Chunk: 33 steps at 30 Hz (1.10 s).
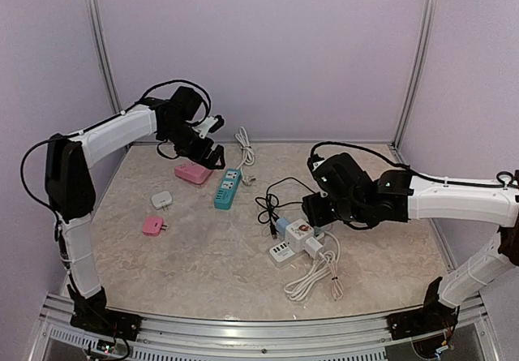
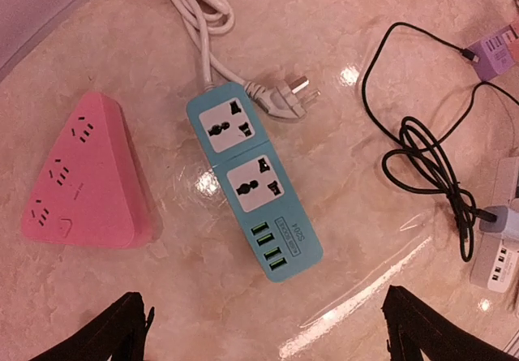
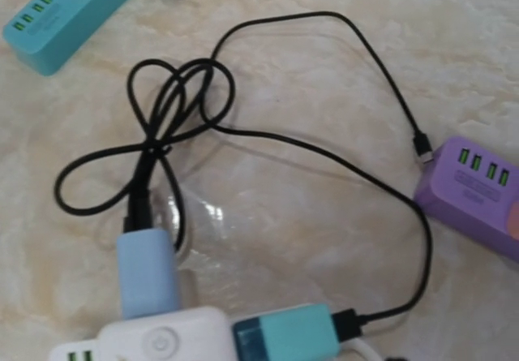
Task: Insert the plug
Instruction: Move the socket to the center of the board.
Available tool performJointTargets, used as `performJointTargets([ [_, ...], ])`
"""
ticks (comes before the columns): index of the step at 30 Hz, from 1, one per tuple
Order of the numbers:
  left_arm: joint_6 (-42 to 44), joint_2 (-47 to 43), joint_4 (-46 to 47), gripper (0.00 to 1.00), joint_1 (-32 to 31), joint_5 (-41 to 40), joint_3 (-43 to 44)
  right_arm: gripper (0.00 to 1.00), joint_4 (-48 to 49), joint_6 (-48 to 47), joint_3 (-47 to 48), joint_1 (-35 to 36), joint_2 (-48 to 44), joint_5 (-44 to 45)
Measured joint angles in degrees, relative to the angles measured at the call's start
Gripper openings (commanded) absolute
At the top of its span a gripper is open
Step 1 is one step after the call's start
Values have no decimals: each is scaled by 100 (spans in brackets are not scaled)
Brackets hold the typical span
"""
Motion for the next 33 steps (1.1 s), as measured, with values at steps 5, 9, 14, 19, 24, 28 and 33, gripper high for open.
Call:
performJointTargets([
  [5, -35, 1355, -181, 99, -79, 2, 610, 66, 4, 72, -164, -114, -55, 24],
  [9, -39, 1915, -111, 99, -149, 22, 990, 67, -28, 87, -190, -186, -57, 17],
  [14, -9, 2186, 11, 98, -328, -79, 1029, 68, -81, 87, -184, -199, 33, 0],
  [19, 52, 2450, 31, 84, -420, -387, 1023, 68, -109, 85, -184, -201, 79, -59],
  [24, 164, 2494, 120, 60, -411, -584, 852, 68, -105, 85, -184, -201, 72, -94],
  [28, 136, 2487, 251, 41, -396, -699, 754, 68, -98, 90, -227, -201, 20, -118],
  [33, 267, 2081, 527, 25, -380, -673, 39, 68, -85, 133, -380, -201, -210, -138],
])
